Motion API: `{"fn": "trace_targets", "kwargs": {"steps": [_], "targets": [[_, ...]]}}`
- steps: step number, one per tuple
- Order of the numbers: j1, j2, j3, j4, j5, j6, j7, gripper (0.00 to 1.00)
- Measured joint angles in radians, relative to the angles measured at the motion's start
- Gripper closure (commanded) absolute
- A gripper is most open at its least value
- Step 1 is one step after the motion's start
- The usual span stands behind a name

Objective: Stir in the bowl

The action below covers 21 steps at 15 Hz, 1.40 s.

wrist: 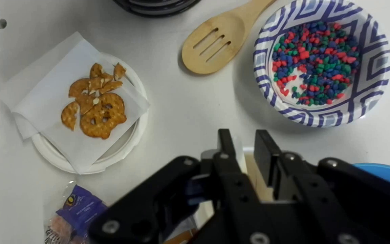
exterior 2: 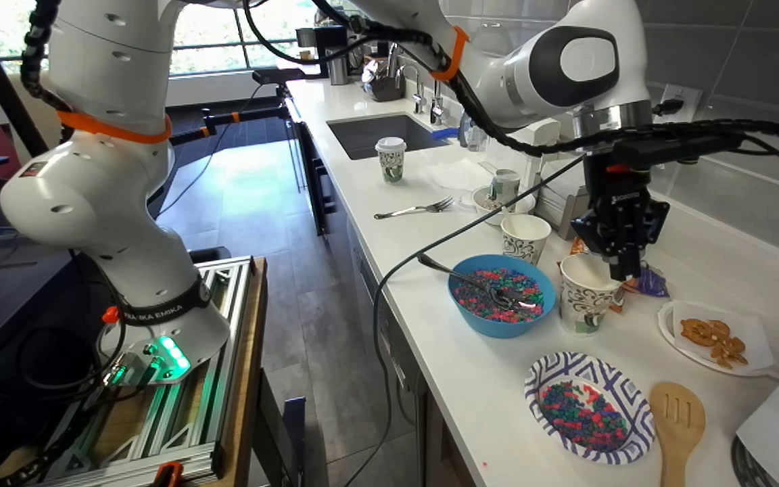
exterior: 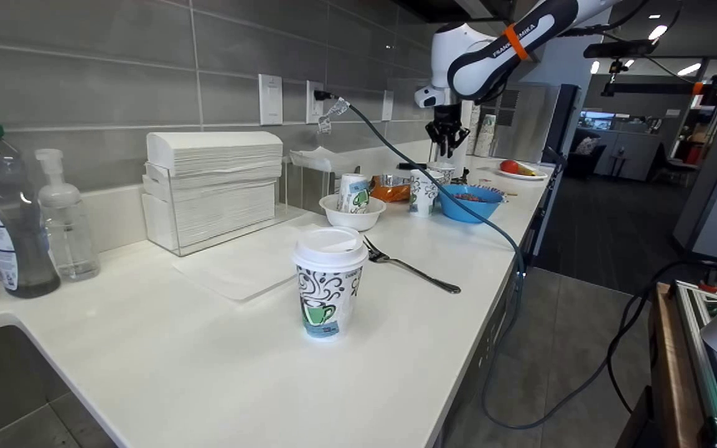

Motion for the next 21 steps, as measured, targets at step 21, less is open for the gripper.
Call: {"fn": "trace_targets", "kwargs": {"steps": [21], "targets": [[-0.155, -0.318, 0.063, -0.256, 0.665, 0.103, -0.089, 0.00]]}}
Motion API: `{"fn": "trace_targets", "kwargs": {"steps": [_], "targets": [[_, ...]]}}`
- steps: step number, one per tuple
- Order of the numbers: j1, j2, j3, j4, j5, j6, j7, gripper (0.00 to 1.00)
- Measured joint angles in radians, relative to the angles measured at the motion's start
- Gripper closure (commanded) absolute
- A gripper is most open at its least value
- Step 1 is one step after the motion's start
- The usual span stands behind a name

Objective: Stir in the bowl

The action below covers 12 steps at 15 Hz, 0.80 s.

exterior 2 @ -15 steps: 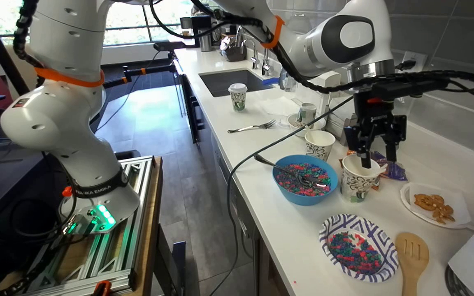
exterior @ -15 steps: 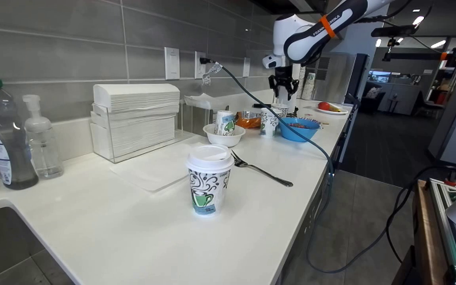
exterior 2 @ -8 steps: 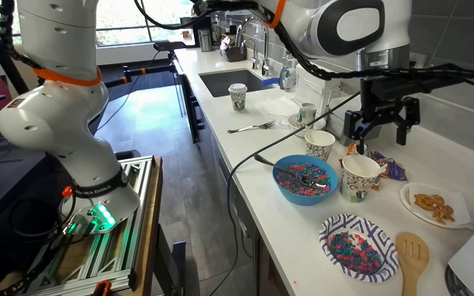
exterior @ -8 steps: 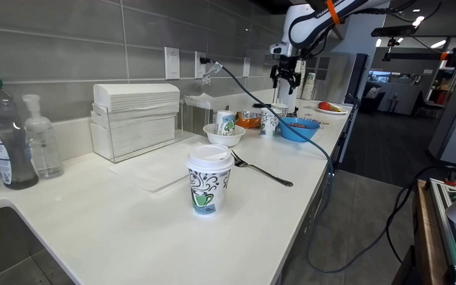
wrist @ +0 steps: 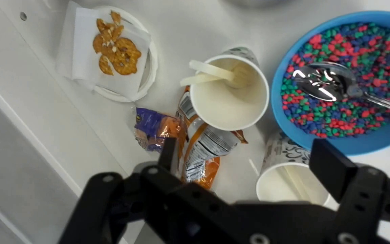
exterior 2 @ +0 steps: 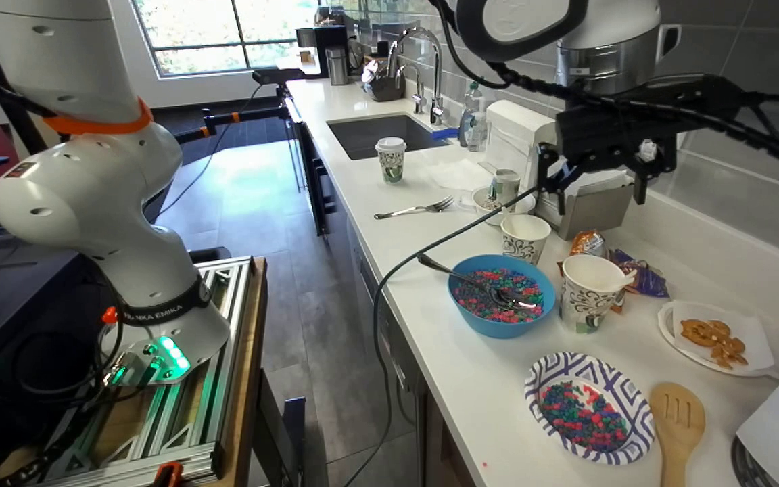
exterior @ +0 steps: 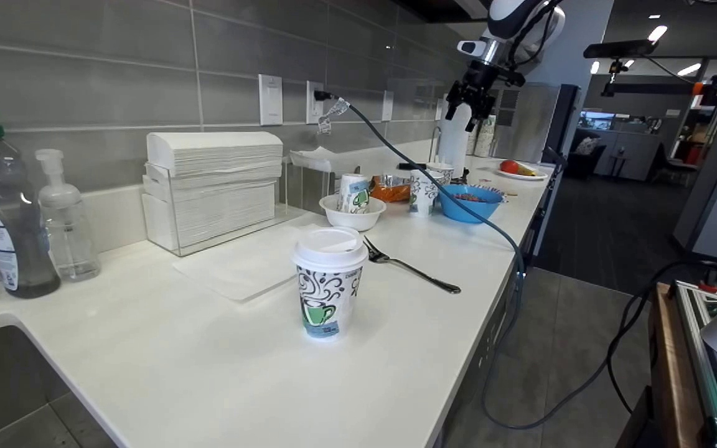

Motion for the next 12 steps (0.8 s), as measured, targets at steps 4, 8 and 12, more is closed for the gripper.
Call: {"fn": "trace_targets", "kwargs": {"steps": [4, 8, 12], "targets": [[0.027, -0.167, -0.025, -0.192, -0.021, 0.001, 0.201, 0.00], [0.045, -0.389, -0.028, -0.379, -0.120, -0.056, 0.500, 0.00], [0.054, -0.518, -0.031, -0.464, -0.142, -0.095, 0.588, 0.00]]}}
